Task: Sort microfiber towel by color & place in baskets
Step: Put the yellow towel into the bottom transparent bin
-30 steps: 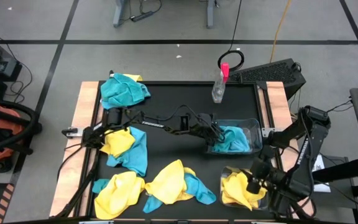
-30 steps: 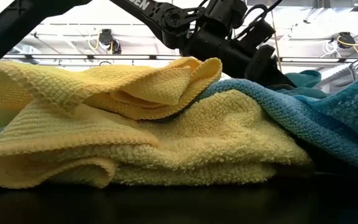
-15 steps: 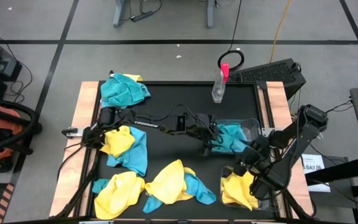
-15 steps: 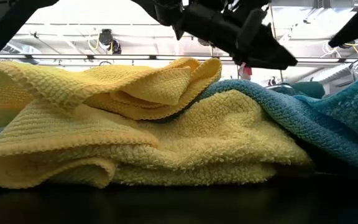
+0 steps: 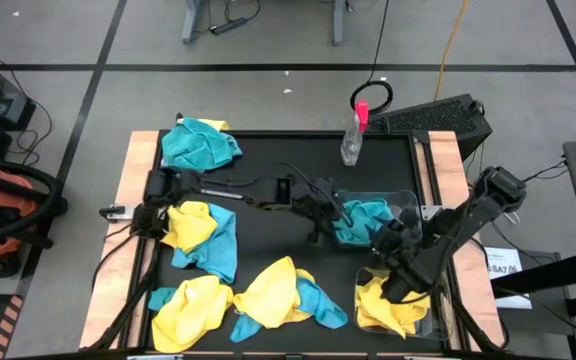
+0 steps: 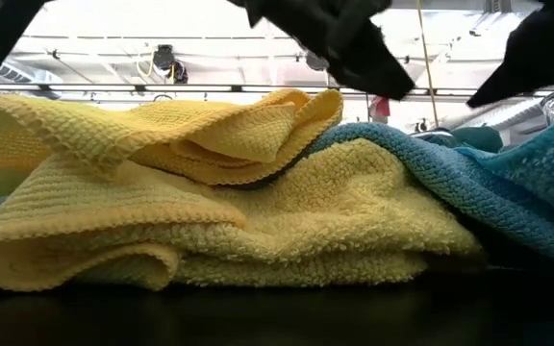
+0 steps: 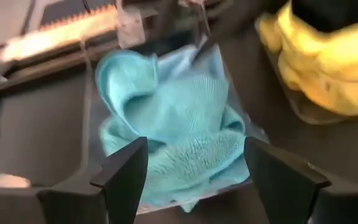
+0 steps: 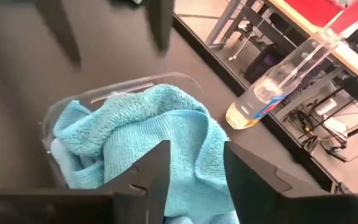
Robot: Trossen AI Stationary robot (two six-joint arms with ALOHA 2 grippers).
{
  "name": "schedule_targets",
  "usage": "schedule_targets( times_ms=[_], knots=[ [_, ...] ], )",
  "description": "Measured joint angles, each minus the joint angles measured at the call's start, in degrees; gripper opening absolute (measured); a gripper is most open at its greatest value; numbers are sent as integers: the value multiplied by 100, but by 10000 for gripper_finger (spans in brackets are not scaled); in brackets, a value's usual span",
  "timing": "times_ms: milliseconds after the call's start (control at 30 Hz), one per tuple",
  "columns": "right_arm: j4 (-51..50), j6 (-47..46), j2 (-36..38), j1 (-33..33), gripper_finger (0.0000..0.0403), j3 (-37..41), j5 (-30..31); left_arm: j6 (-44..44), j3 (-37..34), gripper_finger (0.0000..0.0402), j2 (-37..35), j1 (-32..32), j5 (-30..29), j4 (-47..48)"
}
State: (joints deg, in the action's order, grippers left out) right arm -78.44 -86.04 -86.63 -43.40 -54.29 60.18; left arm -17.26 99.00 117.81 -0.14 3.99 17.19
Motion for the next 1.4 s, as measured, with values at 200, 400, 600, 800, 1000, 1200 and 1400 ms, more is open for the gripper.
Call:
schedule_targets(
  times_ms=[200, 400, 600, 800, 1000, 1200, 1400],
  knots=[
    [478, 636, -2, 368, 114, 139, -203, 26, -2, 272, -764, -48, -342, 1500],
    [468, 749, 65, 435, 107, 132, -161, 309, -4, 272, -1451, -210, -1568, 3413],
    [487, 991, 323, 427, 107, 73, -164, 1300, -138, 272, -2016, -316, -1962, 5054],
    [573, 1545, 648, 397, 107, -120, -116, 2109, -936, 272, -2703, -463, -1993, 5393],
    [1483, 2614, 966, 354, 110, -168, -20, 2920, -2330, 272, -3286, -598, -1942, 5245],
    [2657, 4010, 1102, 335, 163, -167, -56, 3861, -3849, 272, -3619, -749, -1685, 4706],
    [3669, 5162, 1108, 371, 237, -167, -68, 4670, -4682, 272, -3632, -908, -1426, 4597]
  ],
)
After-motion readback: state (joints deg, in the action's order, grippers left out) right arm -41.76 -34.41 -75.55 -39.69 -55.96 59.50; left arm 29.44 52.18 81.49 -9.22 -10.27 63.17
